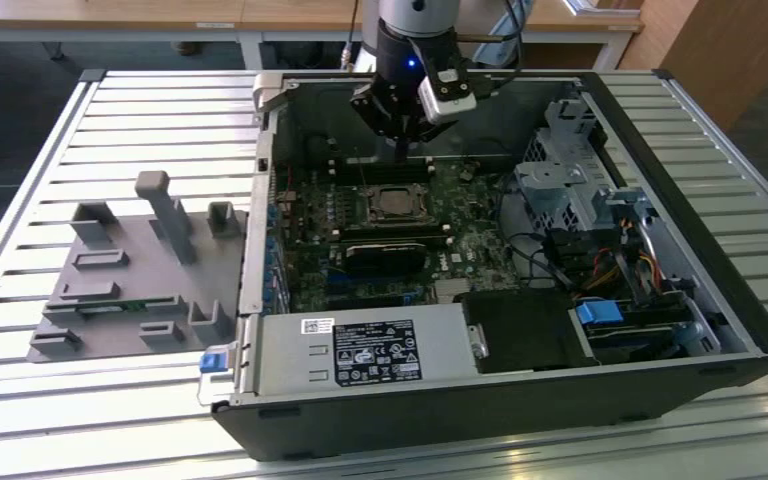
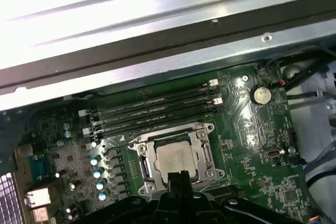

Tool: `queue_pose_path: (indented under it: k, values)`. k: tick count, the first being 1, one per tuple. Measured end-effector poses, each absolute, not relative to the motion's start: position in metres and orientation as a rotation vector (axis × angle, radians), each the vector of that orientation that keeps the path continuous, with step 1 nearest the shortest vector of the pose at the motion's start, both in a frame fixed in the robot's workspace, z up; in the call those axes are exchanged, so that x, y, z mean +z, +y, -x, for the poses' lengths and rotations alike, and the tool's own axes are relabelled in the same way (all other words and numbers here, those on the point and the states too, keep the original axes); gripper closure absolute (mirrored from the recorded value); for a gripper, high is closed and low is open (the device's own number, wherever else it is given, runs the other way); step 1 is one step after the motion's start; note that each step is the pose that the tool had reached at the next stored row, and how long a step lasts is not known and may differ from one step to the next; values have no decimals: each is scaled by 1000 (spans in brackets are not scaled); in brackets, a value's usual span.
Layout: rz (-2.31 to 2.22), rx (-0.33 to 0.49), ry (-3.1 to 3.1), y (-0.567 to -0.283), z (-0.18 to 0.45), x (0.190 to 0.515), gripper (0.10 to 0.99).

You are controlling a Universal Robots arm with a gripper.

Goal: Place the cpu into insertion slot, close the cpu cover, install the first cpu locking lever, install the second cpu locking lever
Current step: 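Install the first cpu locking lever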

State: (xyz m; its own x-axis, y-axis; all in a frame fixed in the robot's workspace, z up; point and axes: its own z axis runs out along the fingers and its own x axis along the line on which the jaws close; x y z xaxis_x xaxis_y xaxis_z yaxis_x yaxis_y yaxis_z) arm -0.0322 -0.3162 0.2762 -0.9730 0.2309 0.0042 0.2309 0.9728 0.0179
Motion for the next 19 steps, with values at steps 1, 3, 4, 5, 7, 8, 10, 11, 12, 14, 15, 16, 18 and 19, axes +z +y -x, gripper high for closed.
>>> queue_pose_path:
  k: [1, 3, 4, 5, 7, 8, 10, 11, 12, 14, 15, 16, 18, 19]
  values:
    - [337, -29, -3121, -316, 32, 276, 980]
    - [281, -28, -3126, -316, 32, 276, 980]
    - [251, -28, -3129, -316, 32, 276, 980]
    - [224, -28, -3130, -316, 32, 276, 980]
    - [169, -28, -3134, -316, 32, 276, 980]
    - [142, -28, -3135, -316, 32, 276, 980]
    - [92, -28, -3136, -316, 32, 276, 980]
    - [69, -28, -3137, -316, 32, 276, 980]
    - [45, -28, -3137, -316, 32, 276, 980]
    - [4, -28, -3137, -316, 32, 276, 980]
    - [-15, -28, -3137, -316, 32, 276, 980]
    - [-34, -28, -3137, -316, 32, 276, 980]
    - [-68, -28, -3136, -316, 32, 276, 980]
    - [-78, -28, -3136, -316, 32, 276, 980]
